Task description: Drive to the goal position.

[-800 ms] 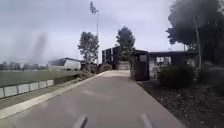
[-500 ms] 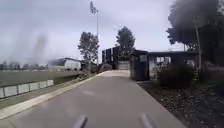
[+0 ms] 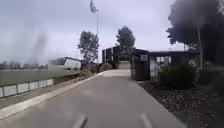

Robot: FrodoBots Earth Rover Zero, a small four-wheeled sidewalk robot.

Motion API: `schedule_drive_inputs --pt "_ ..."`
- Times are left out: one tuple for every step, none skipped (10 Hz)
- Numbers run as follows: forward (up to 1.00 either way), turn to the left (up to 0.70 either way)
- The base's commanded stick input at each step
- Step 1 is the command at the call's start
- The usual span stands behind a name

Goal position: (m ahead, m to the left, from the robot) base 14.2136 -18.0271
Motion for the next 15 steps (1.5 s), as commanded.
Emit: schedule_drive_inputs --pt "0.7 0.0" --pt "0.7 0.0" --pt "0.7 -0.07" --pt "0.7 -0.2" --pt "0.7 -0.32" --pt "0.7 -0.18" --pt "0.7 -0.04" --pt "0.7 -0.06" --pt "0.7 -0.15" --pt "0.7 -0.19" --pt "0.7 -0.1" --pt "0.7 -0.01" --pt "0.7 0.0" --pt "0.7 0.0" --pt "0.7 0.0"
